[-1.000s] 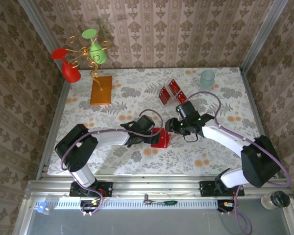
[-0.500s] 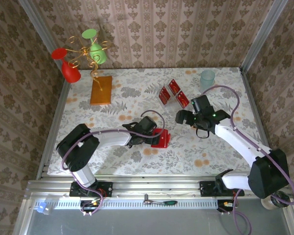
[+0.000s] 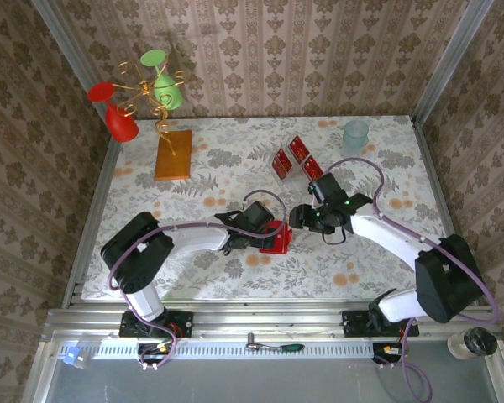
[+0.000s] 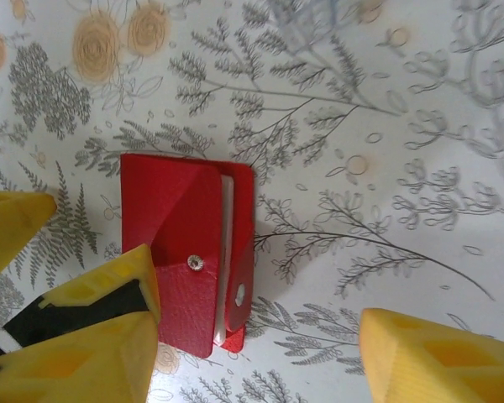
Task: Put the credit cards into the card holder
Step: Close the button on the card holder.
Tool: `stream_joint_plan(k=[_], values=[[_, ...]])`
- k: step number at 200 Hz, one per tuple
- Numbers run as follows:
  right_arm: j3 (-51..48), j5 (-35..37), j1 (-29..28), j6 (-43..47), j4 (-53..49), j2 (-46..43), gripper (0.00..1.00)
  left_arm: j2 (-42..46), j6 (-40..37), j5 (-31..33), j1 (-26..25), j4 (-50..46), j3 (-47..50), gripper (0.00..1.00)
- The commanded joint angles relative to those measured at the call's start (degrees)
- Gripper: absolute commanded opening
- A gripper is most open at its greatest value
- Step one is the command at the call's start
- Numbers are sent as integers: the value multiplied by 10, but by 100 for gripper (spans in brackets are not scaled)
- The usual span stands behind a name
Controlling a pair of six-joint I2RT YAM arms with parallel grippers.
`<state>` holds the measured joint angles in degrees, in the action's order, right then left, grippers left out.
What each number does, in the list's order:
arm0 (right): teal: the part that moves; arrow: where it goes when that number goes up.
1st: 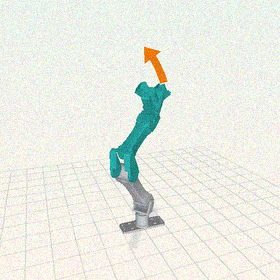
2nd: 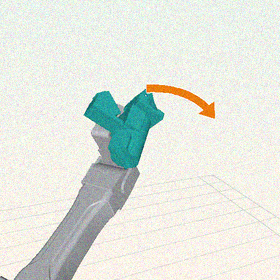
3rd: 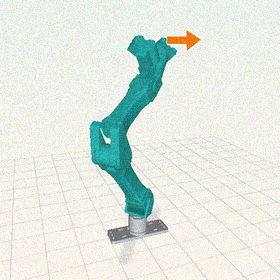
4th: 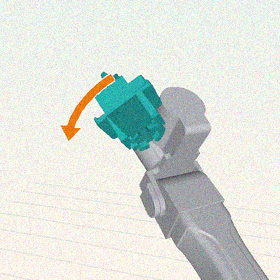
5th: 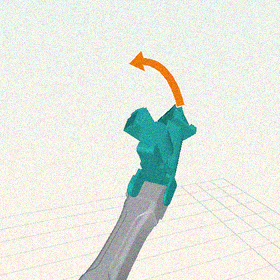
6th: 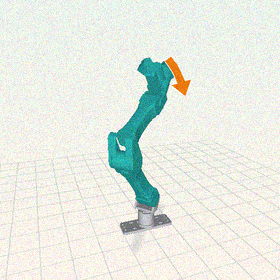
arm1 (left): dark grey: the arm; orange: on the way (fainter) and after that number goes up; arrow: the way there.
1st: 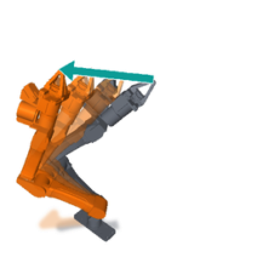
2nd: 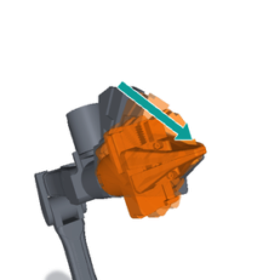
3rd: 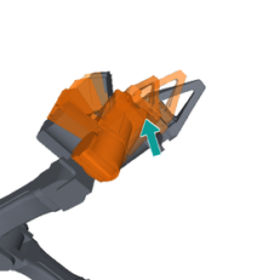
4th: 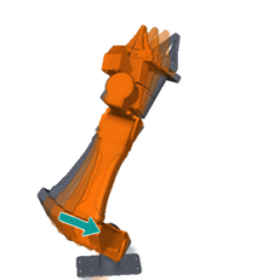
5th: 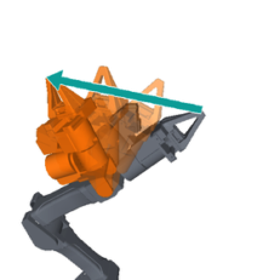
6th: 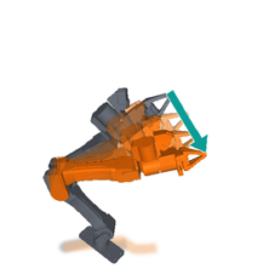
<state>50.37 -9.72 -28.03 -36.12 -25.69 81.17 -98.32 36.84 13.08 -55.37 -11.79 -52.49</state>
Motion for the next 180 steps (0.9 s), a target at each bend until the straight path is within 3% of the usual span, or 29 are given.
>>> stream_joint_plan(k=[1, 63, 119, 180], values=[[-1, -4, -18, -10, 9, 29, 58, -32, 10, -2, -12, -46, 6, 100], [13, 0, -36, -11, 15, 77, 44, -26, 13, -1, -14, -41, 13, 100], [22, 3, -37, -7, 13, 85, 41, -25, 13, -2, -15, -39, 16, 100], [34, 1, -36, -5, 10, 89, 29, -23, 14, -5, -15, -32, 23, 100]])
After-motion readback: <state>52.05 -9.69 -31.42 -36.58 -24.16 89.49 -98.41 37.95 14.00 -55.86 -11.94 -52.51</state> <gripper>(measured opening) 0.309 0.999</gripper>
